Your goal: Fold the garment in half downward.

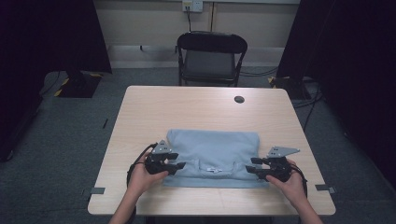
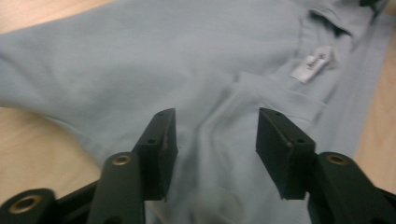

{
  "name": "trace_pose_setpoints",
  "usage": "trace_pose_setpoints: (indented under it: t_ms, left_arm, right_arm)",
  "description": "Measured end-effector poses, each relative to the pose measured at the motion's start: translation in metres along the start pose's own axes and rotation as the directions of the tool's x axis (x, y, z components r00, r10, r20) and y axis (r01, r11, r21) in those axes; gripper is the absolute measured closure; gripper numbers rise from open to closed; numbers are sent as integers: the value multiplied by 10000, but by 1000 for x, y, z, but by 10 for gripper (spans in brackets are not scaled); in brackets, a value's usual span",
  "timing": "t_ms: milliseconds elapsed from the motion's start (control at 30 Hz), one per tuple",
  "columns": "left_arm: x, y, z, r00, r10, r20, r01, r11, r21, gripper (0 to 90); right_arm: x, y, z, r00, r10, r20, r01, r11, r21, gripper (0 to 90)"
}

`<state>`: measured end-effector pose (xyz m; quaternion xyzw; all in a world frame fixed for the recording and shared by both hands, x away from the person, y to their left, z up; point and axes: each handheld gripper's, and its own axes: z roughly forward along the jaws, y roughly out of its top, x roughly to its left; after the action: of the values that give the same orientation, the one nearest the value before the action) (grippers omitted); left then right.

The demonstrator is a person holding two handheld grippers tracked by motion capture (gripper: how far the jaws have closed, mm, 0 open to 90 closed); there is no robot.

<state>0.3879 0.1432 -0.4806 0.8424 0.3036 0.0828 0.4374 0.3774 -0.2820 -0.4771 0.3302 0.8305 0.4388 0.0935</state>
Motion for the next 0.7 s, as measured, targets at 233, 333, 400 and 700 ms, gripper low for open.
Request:
trace_pose_setpoints:
  t_ms: [233, 333, 400, 700]
  left_arm:
    - [-5, -6, 7, 9997, 91, 248, -106, 9981, 606, 667]
    - [-5, -5, 3, 9989, 213, 427, -236, 9983, 539, 787]
    - [-7, -4, -2, 9982, 176, 580, -199, 9990, 388, 825]
    - [-23, -20, -32, 9964, 402, 746, -399, 9992, -49, 819]
  right_arm:
    - [2, 1, 11, 9998, -112, -132, 118, 9988, 470, 586]
    - [0, -1, 13, 9985, 33, -547, -12, 9993, 370, 766]
    - [2, 0, 10, 9971, -61, -763, 84, 9996, 287, 843]
    - [21, -13, -18, 9901, -559, -1286, 544, 9984, -150, 857]
